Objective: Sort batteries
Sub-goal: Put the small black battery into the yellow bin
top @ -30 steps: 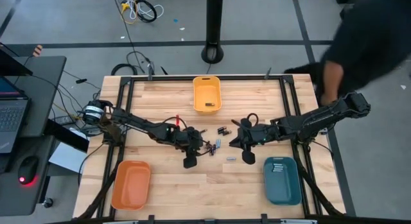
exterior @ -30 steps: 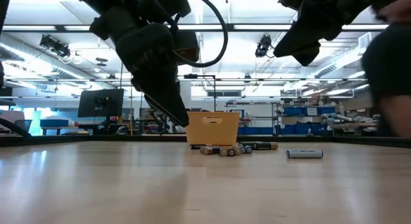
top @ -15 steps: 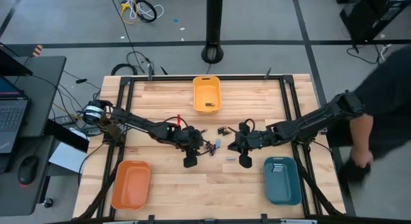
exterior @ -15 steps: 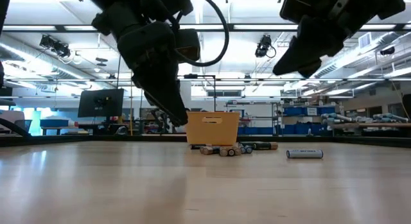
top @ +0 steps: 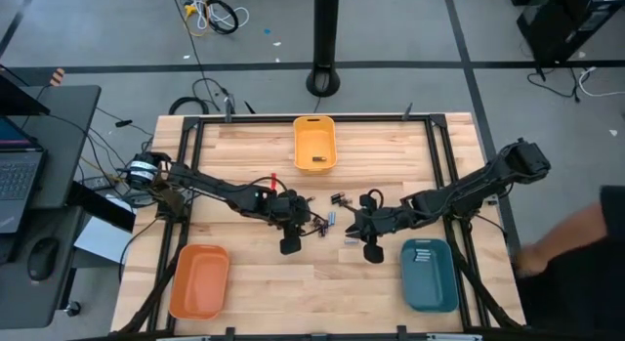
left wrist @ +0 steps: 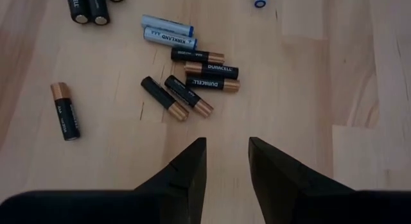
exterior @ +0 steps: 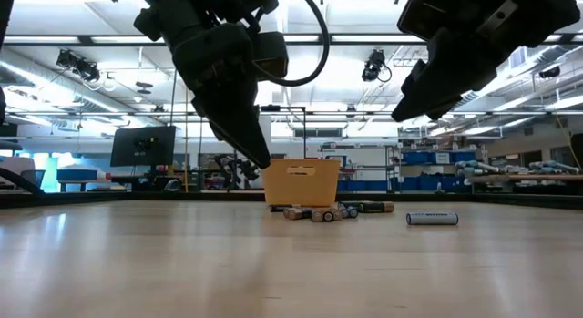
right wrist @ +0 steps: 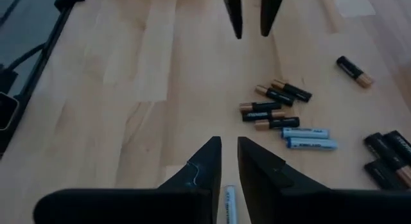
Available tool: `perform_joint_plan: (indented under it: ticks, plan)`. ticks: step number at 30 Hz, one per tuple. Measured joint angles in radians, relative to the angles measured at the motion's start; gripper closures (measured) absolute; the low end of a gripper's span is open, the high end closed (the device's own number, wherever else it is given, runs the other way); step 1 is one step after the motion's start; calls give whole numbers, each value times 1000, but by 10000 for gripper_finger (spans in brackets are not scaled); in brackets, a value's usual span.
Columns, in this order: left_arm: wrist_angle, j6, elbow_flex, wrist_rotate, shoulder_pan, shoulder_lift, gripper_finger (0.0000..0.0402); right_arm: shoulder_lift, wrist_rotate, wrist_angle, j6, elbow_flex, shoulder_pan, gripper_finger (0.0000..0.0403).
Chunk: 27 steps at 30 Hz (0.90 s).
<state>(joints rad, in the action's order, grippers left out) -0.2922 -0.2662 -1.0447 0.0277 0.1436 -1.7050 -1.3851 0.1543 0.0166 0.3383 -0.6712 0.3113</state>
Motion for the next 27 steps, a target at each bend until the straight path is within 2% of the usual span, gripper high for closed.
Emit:
perform_joint_plan:
  ticks: [4, 11, 19, 24, 27]
  plan:
    - [-3, 1, 0, 0, 0, 0, 279, -12, -81, 24, 16, 0, -12, 334]
    - [-35, 22, -19, -10, 0, 0, 279, -3, -87, 11, -1, -1, -33, 338]
    - [-34, 0, -19, -33, 0, 0, 278, -3, -24, -84, -1, -63, -18, 331]
    - [-33, -19, -19, -15, 0, 0, 264, -3, -21, -99, -16, -79, -11, 328]
    - [-29, -50, -19, 30, 0, 0, 250, -3, -16, -132, -18, -80, -5, 327]
